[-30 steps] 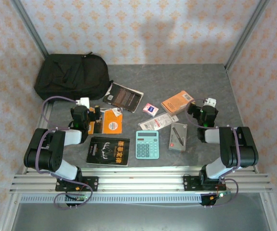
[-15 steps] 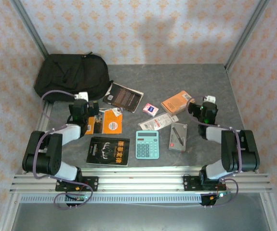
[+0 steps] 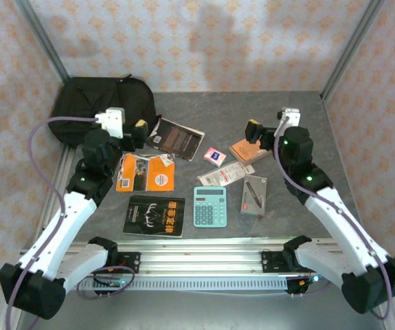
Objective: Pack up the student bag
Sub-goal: Pick up the student bag from the top-left of the table.
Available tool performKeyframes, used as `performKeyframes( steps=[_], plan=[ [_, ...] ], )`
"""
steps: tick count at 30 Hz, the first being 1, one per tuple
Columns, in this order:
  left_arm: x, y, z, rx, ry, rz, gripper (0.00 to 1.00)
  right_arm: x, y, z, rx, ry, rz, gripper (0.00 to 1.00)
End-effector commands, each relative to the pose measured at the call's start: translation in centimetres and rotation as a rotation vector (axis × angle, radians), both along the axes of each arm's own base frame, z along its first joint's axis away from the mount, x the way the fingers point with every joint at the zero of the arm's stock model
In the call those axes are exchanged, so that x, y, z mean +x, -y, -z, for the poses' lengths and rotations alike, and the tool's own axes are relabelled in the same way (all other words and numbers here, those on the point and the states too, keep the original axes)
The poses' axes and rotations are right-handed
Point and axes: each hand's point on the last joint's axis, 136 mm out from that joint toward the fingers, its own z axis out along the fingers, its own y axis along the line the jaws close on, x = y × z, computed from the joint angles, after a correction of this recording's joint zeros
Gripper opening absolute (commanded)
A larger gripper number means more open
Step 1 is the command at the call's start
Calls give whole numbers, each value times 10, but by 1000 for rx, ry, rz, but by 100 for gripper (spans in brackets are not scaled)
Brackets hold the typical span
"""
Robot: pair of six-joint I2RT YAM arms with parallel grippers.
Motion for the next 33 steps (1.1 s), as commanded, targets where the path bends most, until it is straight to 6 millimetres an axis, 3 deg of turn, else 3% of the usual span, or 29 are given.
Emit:
performKeyframes(
  steps=[1,4,6,8,10,11,13,16,25,28,30,33],
  plan=[
    [-39,27,-2,122,-135,141,100,-43,13,-15,-33,-60,-14,99],
    [-56,-2,-30,-66,-122,-52,100,-66,30,-37,-123,-105,36,99],
    [-74,-39,-34,-203,-168,-283,100,-77,44,-53,-118,-137,99,99],
    [-93,-73,-33,-236,-208,-504,100,-96,66,-66,6,-143,209,99],
    [-85,-70,-23,-193,-253,-494,100,-107,82,-72,116,-85,291,99],
    [-78,-60,-15,-184,-289,-449,100,-107,73,-69,156,-76,243,99],
    [-70,-46,-5,-181,-365,-403,100,-102,39,-49,168,-193,83,99],
    [-61,-47,7,-164,-446,-473,100,-98,14,-9,114,-471,24,100],
    [-21,-30,62,-270,-571,-567,100,-111,-14,102,158,-880,40,100],
    [-29,-26,86,-324,-685,-624,100,-129,-36,111,154,-926,-40,100],
    [-29,-18,98,-348,-721,-598,100,-141,-36,119,78,-943,-36,100],
    [-23,-27,103,-321,-725,-637,100,-144,-31,136,-11,-975,-13,99]
  ],
)
